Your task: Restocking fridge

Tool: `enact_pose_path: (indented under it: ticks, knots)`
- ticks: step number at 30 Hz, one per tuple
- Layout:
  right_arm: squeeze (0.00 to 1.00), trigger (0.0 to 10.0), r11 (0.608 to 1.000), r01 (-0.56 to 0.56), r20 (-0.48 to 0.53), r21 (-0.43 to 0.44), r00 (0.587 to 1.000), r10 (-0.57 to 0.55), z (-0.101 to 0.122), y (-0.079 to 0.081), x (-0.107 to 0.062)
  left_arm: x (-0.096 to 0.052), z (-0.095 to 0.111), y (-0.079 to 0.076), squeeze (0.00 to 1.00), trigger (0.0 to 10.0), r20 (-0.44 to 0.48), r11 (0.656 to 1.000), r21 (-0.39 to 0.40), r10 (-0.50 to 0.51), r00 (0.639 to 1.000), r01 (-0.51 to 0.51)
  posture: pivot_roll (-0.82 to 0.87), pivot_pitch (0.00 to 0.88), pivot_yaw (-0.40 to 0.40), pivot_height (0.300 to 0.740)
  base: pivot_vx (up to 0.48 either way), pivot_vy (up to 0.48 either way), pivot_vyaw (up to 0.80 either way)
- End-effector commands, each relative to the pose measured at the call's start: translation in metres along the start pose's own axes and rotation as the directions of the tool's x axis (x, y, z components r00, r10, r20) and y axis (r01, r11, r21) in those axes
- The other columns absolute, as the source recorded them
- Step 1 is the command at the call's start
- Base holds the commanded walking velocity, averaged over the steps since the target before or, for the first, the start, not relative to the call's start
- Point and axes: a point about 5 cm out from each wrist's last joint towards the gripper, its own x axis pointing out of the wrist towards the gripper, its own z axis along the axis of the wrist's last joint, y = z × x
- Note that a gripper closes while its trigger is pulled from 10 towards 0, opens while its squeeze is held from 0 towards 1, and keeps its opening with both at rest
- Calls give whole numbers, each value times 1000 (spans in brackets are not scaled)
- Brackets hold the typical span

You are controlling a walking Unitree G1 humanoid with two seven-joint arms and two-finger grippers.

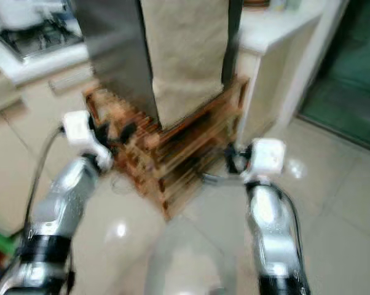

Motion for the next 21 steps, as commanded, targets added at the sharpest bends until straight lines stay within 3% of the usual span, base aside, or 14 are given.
enact_pose_path:
  ticks: [1,5,9,14,16,21]
  knots:
    - [0,10000,1000,12,-9,-8,1000,-12,0,-6,3,3,8,-14,0,10000,30,998,35,-44,999,43,-133,0,50,740,0,480,-725]
    - [0,10000,1000,6,2,-3,1000,-6,2,-3,6,4,10,-16,0,10000,27,995,83,-53,998,50,-127,0,54,740,0,480,-725]
    - [0,10000,1000,16,7,11,1000,-16,-1,1,5,6,10,-13,0,10000,-1,981,187,-61,998,60,-112,0,63,740,0,480,-730]
    - [0,10000,998,46,7,46,999,-46,-6,3,3,8,8,-3,0,10000,-26,978,206,-32,999,36,-107,0,80,740,0,480,-729]
    - [0,10000,997,59,-1,44,998,-59,-8,0,3,8,8,-8,0,10000,-18,972,229,-52,998,55,-96,0,88,740,0,478,-738]
    - [0,10000,994,113,35,9,993,-113,0,-13,10,11,8,-25,0,10000,13,967,232,-108,994,102,-102,0,89,740,0,0,-586]
